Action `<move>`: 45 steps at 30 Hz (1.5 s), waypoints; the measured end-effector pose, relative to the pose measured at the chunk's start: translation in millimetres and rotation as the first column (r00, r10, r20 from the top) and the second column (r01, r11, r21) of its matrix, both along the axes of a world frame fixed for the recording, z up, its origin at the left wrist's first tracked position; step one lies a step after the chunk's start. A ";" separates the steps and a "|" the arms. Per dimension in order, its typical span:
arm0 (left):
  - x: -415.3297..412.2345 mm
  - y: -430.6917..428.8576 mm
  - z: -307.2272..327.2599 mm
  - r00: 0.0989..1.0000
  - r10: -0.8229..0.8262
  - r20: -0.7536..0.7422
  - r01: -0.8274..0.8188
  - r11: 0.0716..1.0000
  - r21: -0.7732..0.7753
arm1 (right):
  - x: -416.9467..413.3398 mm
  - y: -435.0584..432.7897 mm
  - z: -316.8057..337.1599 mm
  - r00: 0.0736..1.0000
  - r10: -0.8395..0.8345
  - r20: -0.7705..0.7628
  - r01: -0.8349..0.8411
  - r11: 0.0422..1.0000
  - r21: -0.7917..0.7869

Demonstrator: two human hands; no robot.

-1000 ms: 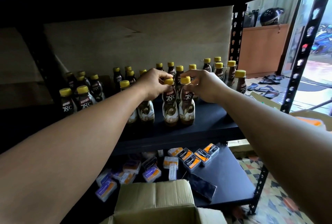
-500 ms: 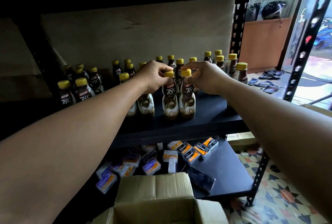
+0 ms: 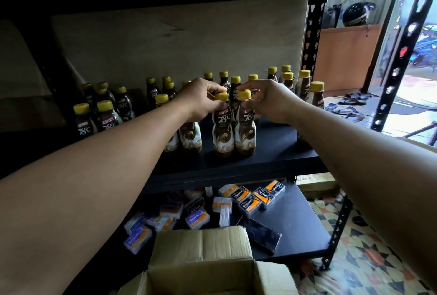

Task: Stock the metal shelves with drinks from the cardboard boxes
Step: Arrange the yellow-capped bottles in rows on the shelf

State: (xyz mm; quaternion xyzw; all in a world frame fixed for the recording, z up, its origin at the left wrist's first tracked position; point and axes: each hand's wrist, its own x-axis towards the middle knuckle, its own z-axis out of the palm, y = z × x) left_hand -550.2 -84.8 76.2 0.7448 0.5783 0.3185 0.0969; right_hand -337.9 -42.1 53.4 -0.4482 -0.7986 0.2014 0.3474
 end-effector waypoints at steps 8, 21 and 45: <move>-0.3 1.8 1.2 1.000 -0.023 0.014 0.023 1.000 -0.004 | 0.5 -0.1 0.7 1.000 -0.006 0.012 0.006 1.000 0.003; -7.0 4.6 21.3 0.980 -0.111 -0.164 0.089 0.986 -0.139 | 4.6 1.8 10.5 0.991 0.024 0.133 -0.024 1.000 0.000; 1.7 159.9 63.5 0.934 -0.201 -0.296 0.140 0.966 -0.216 | 9.9 151.4 68.7 0.946 -0.101 0.309 0.140 0.984 -0.107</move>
